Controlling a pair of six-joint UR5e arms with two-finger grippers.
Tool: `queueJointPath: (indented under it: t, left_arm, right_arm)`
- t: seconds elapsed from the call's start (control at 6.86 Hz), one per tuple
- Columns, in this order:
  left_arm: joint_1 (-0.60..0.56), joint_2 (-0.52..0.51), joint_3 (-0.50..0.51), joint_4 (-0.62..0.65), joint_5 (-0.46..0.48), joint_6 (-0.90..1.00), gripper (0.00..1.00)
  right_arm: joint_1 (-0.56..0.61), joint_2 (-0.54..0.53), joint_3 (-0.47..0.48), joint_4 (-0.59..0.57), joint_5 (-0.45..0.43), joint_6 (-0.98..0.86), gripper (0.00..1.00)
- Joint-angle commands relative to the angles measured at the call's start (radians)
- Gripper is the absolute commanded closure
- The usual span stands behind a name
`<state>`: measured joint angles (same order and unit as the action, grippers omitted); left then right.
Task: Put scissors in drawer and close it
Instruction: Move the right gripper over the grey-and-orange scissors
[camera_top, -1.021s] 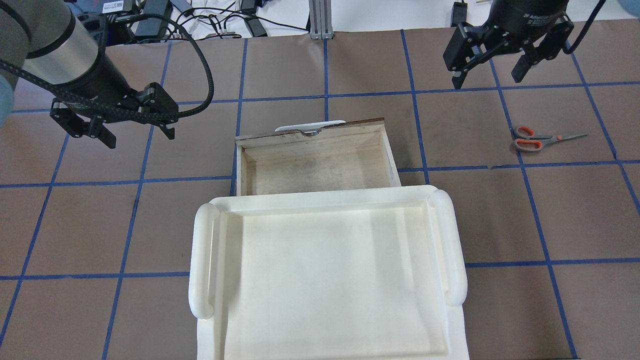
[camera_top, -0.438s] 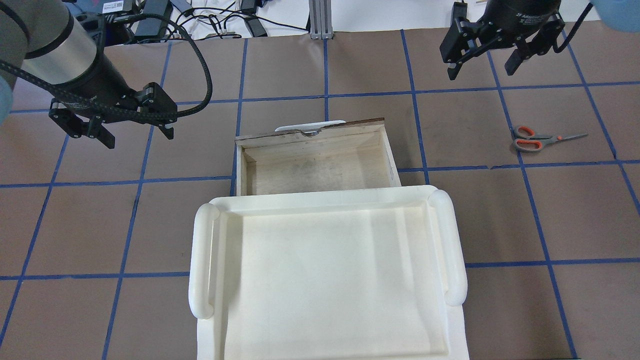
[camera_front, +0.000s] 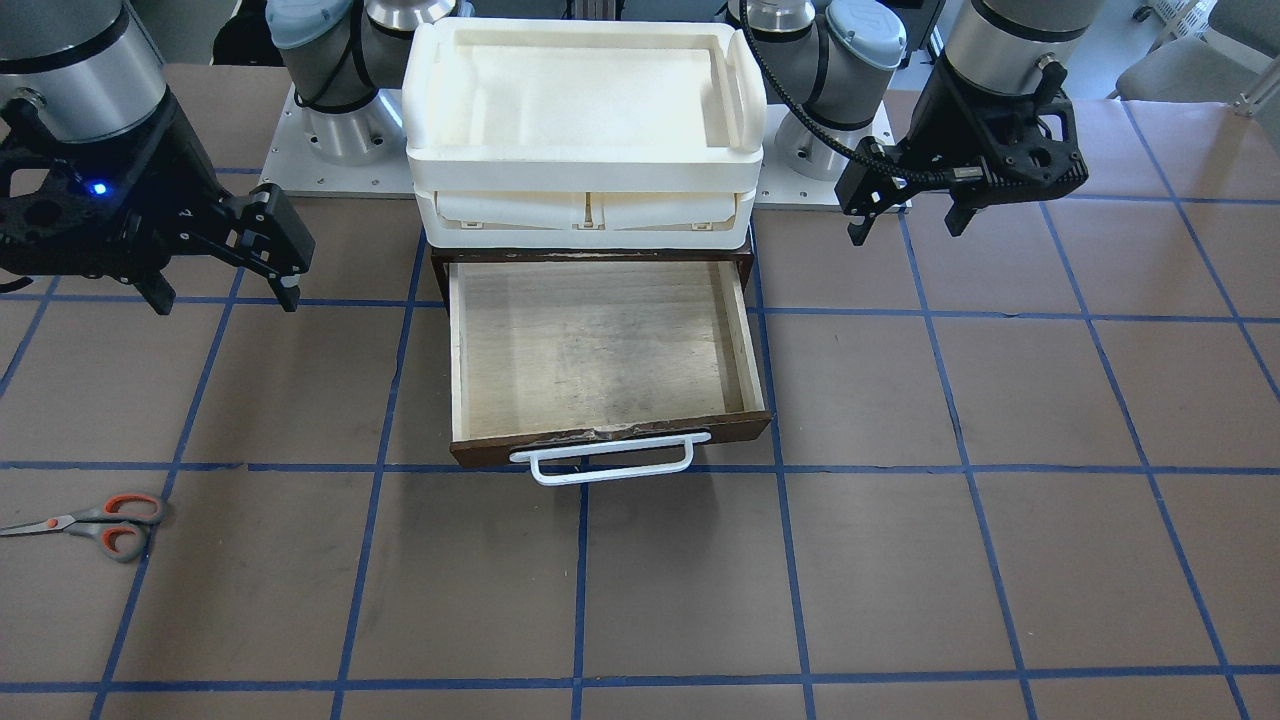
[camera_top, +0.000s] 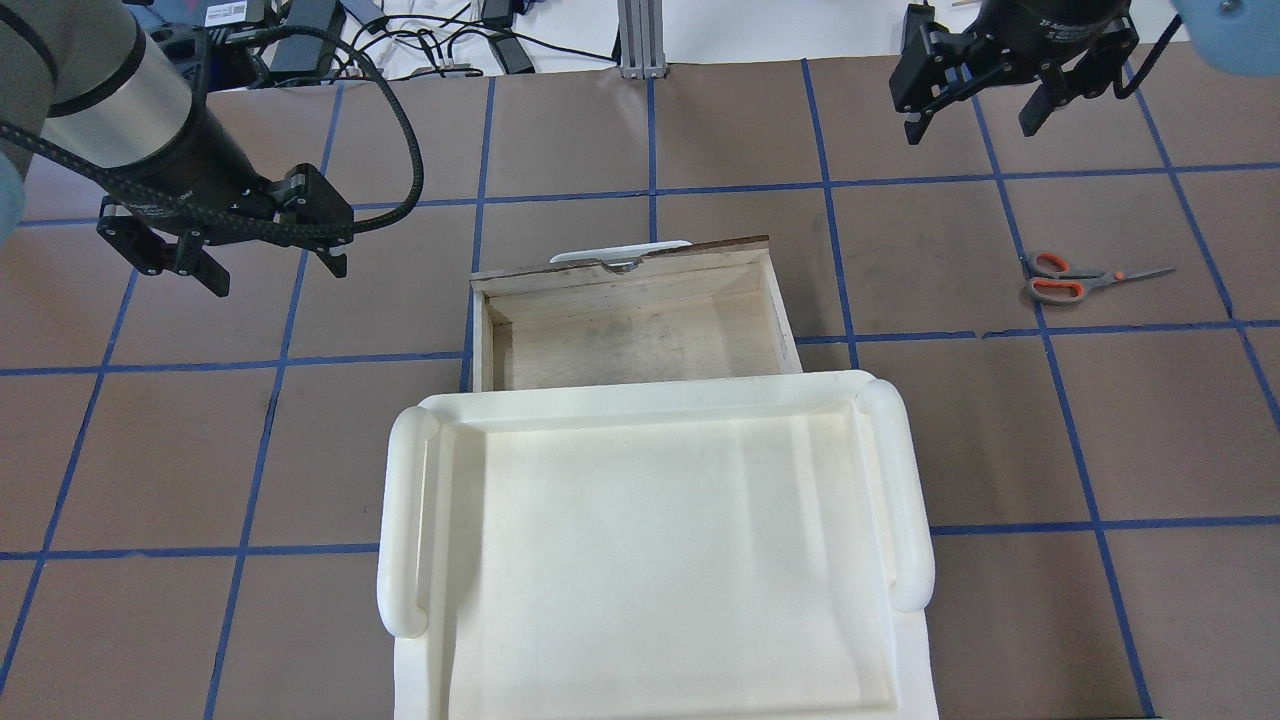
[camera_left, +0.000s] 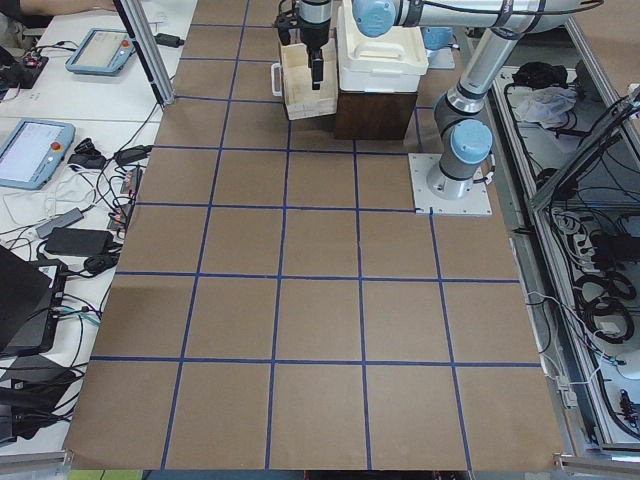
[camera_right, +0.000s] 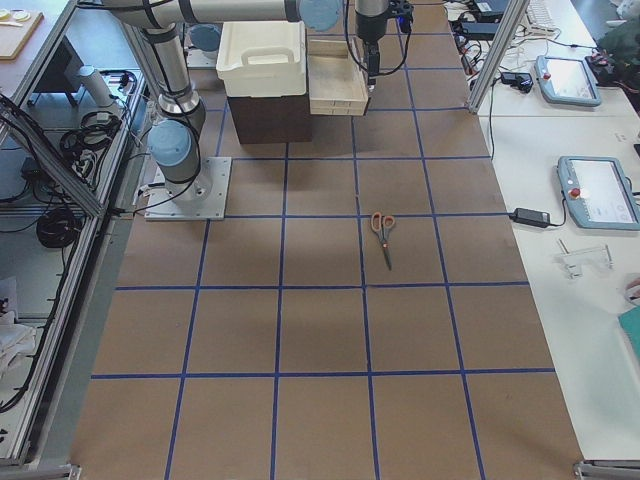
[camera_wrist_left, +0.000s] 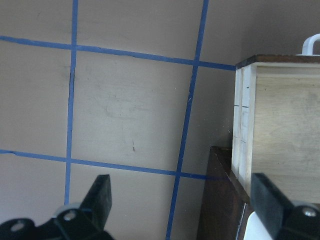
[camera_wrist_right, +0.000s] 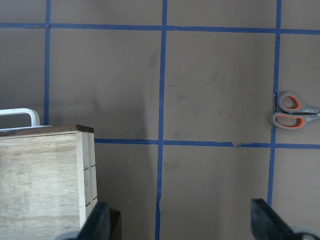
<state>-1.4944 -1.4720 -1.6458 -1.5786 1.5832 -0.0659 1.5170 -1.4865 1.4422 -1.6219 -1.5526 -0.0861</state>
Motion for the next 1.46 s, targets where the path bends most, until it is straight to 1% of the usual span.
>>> queueJointPath:
  t: [0.0,0.15,0.29,0.44,0.73,0.88,1.02,1.17,1.31]
  left_arm:
    - [0.000,-0.001,0.000,-0.001,0.000,0.000,0.00]
    - [0.000,-0.001,0.000,0.000,0.000,0.000,0.00]
    - [-0.001,-0.001,0.000,0.002,0.000,0.000,0.00]
    - [-0.001,-0.001,0.000,0.000,0.001,0.000,0.00]
    - [0.000,-0.001,0.000,0.000,0.001,0.000,0.00]
    - [0.000,-0.001,0.000,0.000,0.003,0.000,0.00]
    - [-0.001,-0.001,0.000,0.000,0.004,0.000,0.00]
    - [-0.001,-0.001,0.000,0.000,0.004,0.000,0.00]
    - [-0.001,-0.001,0.000,0.000,0.004,0.000,0.00]
  right_arm:
    - [-0.053,0.000,0.039,-0.004,0.002,0.003,0.00]
    - [-0.119,0.003,0.061,-0.006,0.003,0.056,0.00]
    - [-0.168,0.023,0.078,-0.100,-0.009,0.072,0.00]
    - [-0.216,0.034,0.093,-0.160,-0.011,0.147,0.00]
    - [-0.340,0.061,0.180,-0.162,-0.001,0.358,0.00]
    - [-0.366,0.080,0.187,-0.164,0.003,0.508,0.00]
    - [-0.374,0.147,0.187,-0.235,0.000,0.648,0.00]
    - [-0.379,0.211,0.187,-0.310,-0.003,0.716,0.00]
    - [-0.405,0.251,0.187,-0.346,0.006,0.818,0.00]
